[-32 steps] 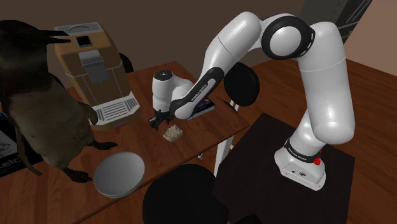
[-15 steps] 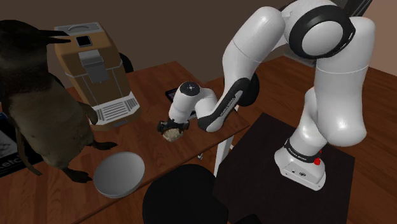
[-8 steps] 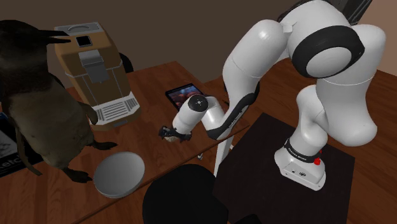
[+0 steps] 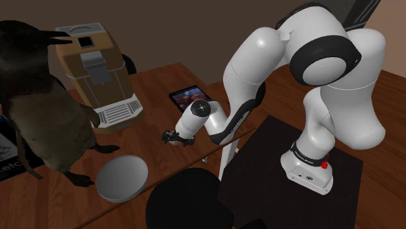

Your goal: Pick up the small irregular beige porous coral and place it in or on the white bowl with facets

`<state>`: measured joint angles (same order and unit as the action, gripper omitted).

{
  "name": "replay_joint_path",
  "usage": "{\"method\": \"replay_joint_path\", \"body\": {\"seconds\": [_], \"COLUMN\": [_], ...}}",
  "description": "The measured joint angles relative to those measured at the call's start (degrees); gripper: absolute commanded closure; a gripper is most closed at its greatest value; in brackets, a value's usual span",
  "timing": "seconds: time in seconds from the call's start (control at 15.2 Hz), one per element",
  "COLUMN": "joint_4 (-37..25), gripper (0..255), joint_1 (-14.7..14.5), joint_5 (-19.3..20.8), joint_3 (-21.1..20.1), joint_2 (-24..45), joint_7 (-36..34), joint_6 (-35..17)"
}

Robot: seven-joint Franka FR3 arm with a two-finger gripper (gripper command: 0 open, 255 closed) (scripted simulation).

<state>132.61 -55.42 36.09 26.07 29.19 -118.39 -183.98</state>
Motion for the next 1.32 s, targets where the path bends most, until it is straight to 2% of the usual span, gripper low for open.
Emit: {"method": "replay_joint_path", "body": {"seconds": [0.13,0.2,0.92,1.32], "joint_4": [-0.01,-0.01,0.22,1.42], "gripper": [0,255,255,255], "joint_1": [0.00,0.00,-0.02,2.17], "joint_5": [0.00,0.00,0.07,0.04], "joint_3": [0.00,0.00,-0.03,-2.30], "joint_2": [0.01,0.01,-0.47,-5.61], "joint_7": [0.00,0.00,0.07,2.07], "joint_6": [0.00,0.00,0.22,4.09]}}
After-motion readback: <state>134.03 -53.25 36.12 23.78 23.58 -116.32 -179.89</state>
